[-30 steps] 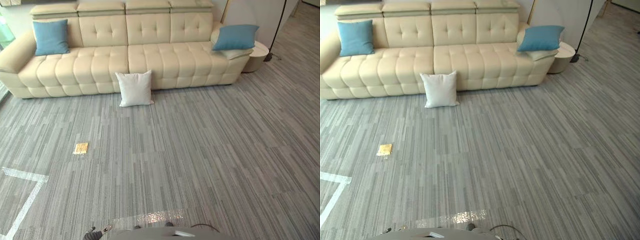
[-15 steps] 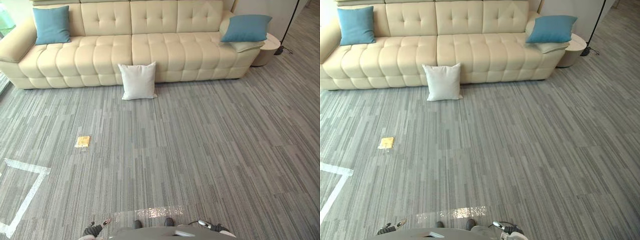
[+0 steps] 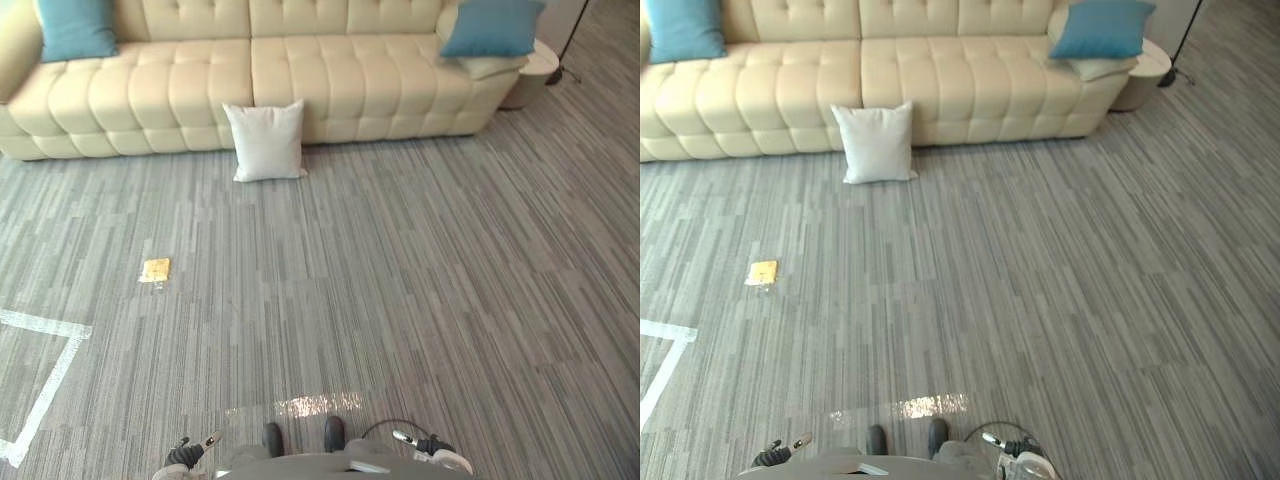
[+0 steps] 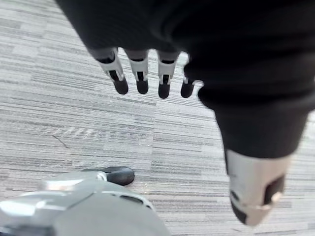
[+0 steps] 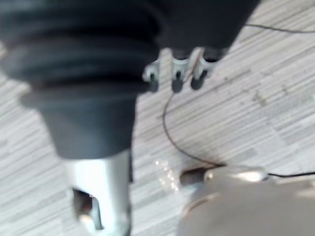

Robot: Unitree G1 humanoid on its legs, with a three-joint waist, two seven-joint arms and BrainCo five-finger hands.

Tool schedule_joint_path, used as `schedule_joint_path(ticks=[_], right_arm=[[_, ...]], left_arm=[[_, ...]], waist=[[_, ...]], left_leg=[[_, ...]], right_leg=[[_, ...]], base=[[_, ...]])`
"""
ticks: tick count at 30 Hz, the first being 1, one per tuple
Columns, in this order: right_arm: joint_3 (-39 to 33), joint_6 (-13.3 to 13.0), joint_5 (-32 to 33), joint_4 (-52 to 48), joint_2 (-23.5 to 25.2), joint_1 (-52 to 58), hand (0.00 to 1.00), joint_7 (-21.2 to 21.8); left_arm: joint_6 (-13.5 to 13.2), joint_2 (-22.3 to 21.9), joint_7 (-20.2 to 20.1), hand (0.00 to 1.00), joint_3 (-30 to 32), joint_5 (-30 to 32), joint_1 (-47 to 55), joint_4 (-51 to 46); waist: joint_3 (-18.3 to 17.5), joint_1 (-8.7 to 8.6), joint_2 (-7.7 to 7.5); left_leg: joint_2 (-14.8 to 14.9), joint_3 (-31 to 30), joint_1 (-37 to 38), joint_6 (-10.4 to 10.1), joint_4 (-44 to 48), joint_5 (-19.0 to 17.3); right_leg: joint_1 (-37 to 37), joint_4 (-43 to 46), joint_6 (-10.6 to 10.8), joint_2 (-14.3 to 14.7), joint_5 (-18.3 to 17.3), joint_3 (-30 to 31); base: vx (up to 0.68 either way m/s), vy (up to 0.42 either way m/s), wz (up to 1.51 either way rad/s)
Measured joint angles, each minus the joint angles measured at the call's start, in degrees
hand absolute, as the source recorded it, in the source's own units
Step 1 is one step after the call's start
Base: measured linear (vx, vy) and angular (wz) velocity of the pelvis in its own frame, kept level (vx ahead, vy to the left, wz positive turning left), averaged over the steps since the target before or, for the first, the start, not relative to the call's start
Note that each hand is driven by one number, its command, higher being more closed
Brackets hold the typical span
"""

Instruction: Pick up cushions and gather them together orderly.

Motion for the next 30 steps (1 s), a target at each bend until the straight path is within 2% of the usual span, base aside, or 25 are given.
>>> schedule_joint_path(ticks=[2, 4, 5, 6, 7, 8, 9, 11, 12, 14, 15, 16, 18, 19, 20, 21, 22, 23, 24, 25, 26, 27, 28, 29, 30], right_arm=[[0.0, 0.1, 0.0, 0.2, -0.1, -0.6, 0.0, 0.0], [-0.1, 0.1, 0.0, 0.0, 0.0, -0.7, 0.0, 0.0], [-0.2, 0.2, -0.1, 0.1, 0.0, -0.5, 0.0, 0.1], [-0.2, 0.4, -0.1, 0.3, 0.2, 0.4, 0.0, 0.1], [-0.3, 0.6, 0.0, 0.3, 0.2, 1.7, 0.0, 0.1], [-1.0, 0.4, 0.0, -0.4, -0.3, 1.7, 0.0, 0.4], [-1.3, 0.3, 0.0, -0.7, -0.3, 1.4, 0.0, 0.5], [-1.3, 0.0, 0.8, -2.7, -0.2, 0.9, 0.0, 0.4], [-1.3, -0.2, 1.8, -3.0, -0.1, 0.1, 0.0, 0.3], [-1.2, -0.2, 2.2, -4.4, 0.2, 0.4, 0.0, 0.1], [-1.0, -0.2, 2.2, -4.5, 0.3, 0.5, 0.0, 0.0], [-0.5, -0.1, 2.3, -4.5, 0.1, 0.6, 0.0, -0.1], [-0.2, -0.1, 2.6, -4.9, -0.3, 0.5, 0.0, -0.1], [-0.2, -0.1, 3.3, -5.2, -0.5, 0.0, 0.0, -0.1], [-0.2, 0.0, 3.4, -5.3, -0.5, 0.0, 0.0, -0.1], [-0.2, 0.0, 3.4, -6.1, 0.1, 0.4, 0.0, -0.1], [-0.1, -0.1, 3.4, -6.9, 0.6, 0.5, 0.0, -0.1], [-0.1, -0.2, 3.4, -6.9, 0.7, 0.6, 0.0, -0.1], [0.7, -0.2, 3.3, -6.8, 0.9, 0.1, 0.0, -0.1], [1.0, -0.3, 3.3, -6.8, 1.0, -0.1, 0.0, -0.2], [2.4, -0.4, 3.4, -6.8, 1.3, -0.4, 0.0, -0.2], [2.9, -0.2, 3.3, -6.7, 1.9, -0.8, 0.0, -0.2], [2.6, -0.2, 3.3, -6.6, 3.3, 0.0, 0.0, -0.2], [2.6, -0.2, 3.2, -6.4, 3.9, 0.0, 0.0, 0.0], [2.6, -0.4, 3.1, -6.5, 4.7, 0.0, 0.0, 0.1]], left_arm=[[0.0, -0.2, 0.0, 0.0, -0.1, 0.0, -1.7, 0.0], [0.0, -0.7, 0.0, 0.0, -0.6, 0.1, -3.0, 0.0], [-0.1, -0.7, -0.2, 0.0, -1.1, 0.2, -2.9, 0.1], [-0.3, -1.2, -0.2, 0.0, -1.1, 0.2, -2.7, 0.1], [-0.7, -1.8, -0.2, 0.0, -0.7, 0.1, -2.3, -0.1], [-1.1, -3.6, -0.3, 0.0, 1.1, 0.1, -2.6, -0.7], [-1.1, -4.0, -0.3, 0.0, 1.4, 0.1, -2.6, -1.0], [-1.1, -5.5, -0.5, 0.0, 4.4, 0.0, -2.5, -2.3], [-1.1, -6.2, -0.5, 0.0, 6.4, 0.0, -2.5, -3.0], [-1.1, -7.1, -0.6, 0.0, 7.7, 0.0, -2.6, -4.8], [-1.1, -7.1, -0.6, 0.0, 8.1, 0.0, -2.6, -5.7], [-1.3, -7.2, -0.5, 0.0, 8.2, 0.0, -2.9, -7.1], [-1.5, -7.7, -0.5, 0.0, 8.6, -0.2, -3.7, -8.5], [-1.6, -7.7, -0.4, 0.0, 9.1, -0.5, -4.1, -8.7], [-1.6, -7.8, -0.3, 0.0, 9.2, -0.5, -4.1, -8.7], [-1.7, -7.7, -0.2, 0.0, 9.4, -1.0, -4.2, -8.9], [-1.9, -7.7, -0.2, 0.0, 9.2, -1.0, -4.5, -8.9], [-1.9, -7.7, -0.2, 0.0, 9.2, -1.0, -4.4, -8.9], [-2.1, -7.7, -0.1, 0.0, 9.1, -1.0, -4.4, -8.8], [-2.2, -7.7, -0.1, 0.0, 9.1, -1.0, -4.4, -8.8], [-2.2, -7.7, -0.1, 0.0, 9.2, -1.0, -4.3, -8.8], [-2.3, -7.4, -0.1, 0.0, 9.2, -1.1, -4.3, -8.9], [-2.4, -6.7, -0.1, 0.0, 9.2, -1.1, -4.3, -8.9], [-2.4, -6.5, -0.1, 0.0, 9.2, -1.2, -4.3, -8.9], [-2.4, -5.9, -0.1, 0.0, 9.2, -1.3, -4.3, -8.7]], waist=[[0.5, -0.67, 0.39], [2.1, -1.79, 1.1], [2.3, -3.05, 1.11], [2.2, -3.39, 1.03], [2.1, -3.46, 0.71], [2.1, -3.24, 2.89], [2.3, -3.19, 3.26], [2.8, -2.75, 4.38], [2.9, -2.76, 4.75], [3.7, -2.3, 4.26], [3.9, -2.07, 3.95], [3.9, -1.45, 3.19], [3.6, -0.26, 3.38], [3.7, 0.86, 3.45], [3.8, 1.07, 3.25], [4.3, 1.8, 2.5], [4.3, 2.19, 1.96], [4.1, 2.23, 1.85], [3.8, 2.56, 1.94], [3.7, 2.55, 2.15], [3.2, 2.62, 2.45], [2.0, 3.39, 1.02], [0.9, 3.83, -0.32], [0.3, 4.09, -1.03], [-0.3, 3.91, -2.29]], left_leg=[[0.8, -1.9, 1.8, -0.7, -2.4, -0.4], [1.8, -3.7, 5.4, -1.5, -4.8, -1.4], [2.0, -5.4, 7.3, -2.7, -6.5, -2.3], [2.1, -6.6, 9.8, -3.5, -6.7, -2.8], [2.3, -7.1, 10.6, -4.5, -5.2, -3.4], [5.1, -6.2, 7.6, -6.4, 5.5, -3.2], [5.7, -5.6, 5.8, -7.3, 9.8, -2.5], [8.8, -4.3, -2.0, -8.7, 28.0, 3.7], [11.7, -3.2, -6.1, -10.1, 40.1, 4.8], [15.2, 0.8, -9.8, -9.5, 49.5, 4.4], [15.8, 2.3, -11.0, -8.8, 51.0, 3.9], [16.3, 4.6, -15.2, -7.4, 52.6, 2.9], [17.0, 7.0, -22.0, -6.3, 50.3, 1.9], [17.1, 8.9, -25.8, -6.2, 44.0, 0.5], [17.0, 9.3, -26.1, -6.1, 42.3, 0.5], [16.0, 10.0, -26.9, -6.0, 35.0, 0.6], [14.9, 9.5, -27.3, -6.0, 28.7, 1.1], [14.5, 9.1, -27.6, -6.3, 26.1, 1.6], [14.0, 7.7, -28.7, -6.8, 16.6, 4.4], [14.1, 7.1, -29.0, -7.0, 14.5, 5.2], [14.5, 6.3, -29.9, -6.9, 10.8, 8.7], [13.5, 7.1, -30.0, -6.1, 13.5, 12.9], [12.4, 7.4, -30.3, -5.0, 16.7, 12.3], [11.9, 7.7, -30.4, -4.2, 18.5, 11.8], [10.9, 8.7, -29.8, -3.0, 20.5, 9.0]], right_leg=[[-3.3, -9.7, -1.0, 1.4, 1.8, -1.9], [-4.9, -20.0, -1.3, 2.8, 7.6, -2.5], [-5.7, -25.0, -1.2, 2.6, 10.7, -1.8], [-6.4, -22.9, -2.2, 2.4, 10.6, 0.6], [-6.3, -21.1, -4.5, 2.5, 13.7, 1.6], [-5.7, -16.8, -6.5, 3.0, 13.2, 0.5], [-5.3, -16.5, -6.8, 3.3, 12.1, 0.3], [-2.2, -16.8, -8.4, 5.0, 9.1, 0.3], [1.9, -18.1, -9.2, 6.7, 7.9, 0.3], [9.3, -20.6, -10.3, 8.0, 7.1, 0.8], [11.6, -21.7, -10.5, 8.0, 6.9, 1.1], [15.6, -24.5, -10.0, 8.0, 6.0, 2.3], [19.0, -28.1, -8.5, 8.3, 4.3, 3.1], [20.8, -29.0, -8.4, 8.1, 4.3, 3.6], [21.4, -29.1, -8.4, 8.0, 4.3, 3.7], [24.6, -30.2, -7.3, 6.8, 3.6, 3.8], [27.3, -31.6, -6.0, 5.7, 2.7, 4.2], [27.9, -32.0, -5.6, 5.4, 2.2, 4.3], [29.4, -32.9, -3.8, 4.3, 0.1, 5.2], [29.6, -32.9, -3.3, 4.3, -0.7, 5.4], [29.8, -32.2, -2.3, 3.8, -3.0, 6.1], [30.4, -31.6, -1.8, 1.5, -5.2, 7.1], [31.1, -30.8, -2.5, -0.2, -5.9, 8.4], [30.8, -29.1, -1.7, -0.8, -5.4, 9.3], [29.6, -24.8, -0.2, -2.6, -4.5, 10.4]], base=[[0.48, -0.046, 0.46], [0.57, -0.122, 0.67], [0.56, -0.177, 0.97], [0.74, -0.269, 0.99], [0.69, -0.277, 0.77], [0.71, -0.29, 0.44], [0.56, -0.24, 0.27], [0.61, -0.258, -0.1], [0.79, -0.3, -0.19], [0.64, -0.209, -0.1], [0.48, -0.116, -0.04], [0.44, -0.072, -0.09], [0.47, -0.009, -0.25], [0.37, 0.055, -0.32], [0.38, 0.092, -0.37], [0.4, 0.121, -0.19], [0.39, 0.141, -0.17], [0.39, 0.196, -0.2], [0.31, 0.2, -0.23], [0.38, 0.318, -0.3], [0.4, 0.38, -0.28], [0.52, 0.479, -0.35], [0.49, 0.383, -0.38], [0.55, 0.366, -0.31], [0.46, 0.287, -0.19]])
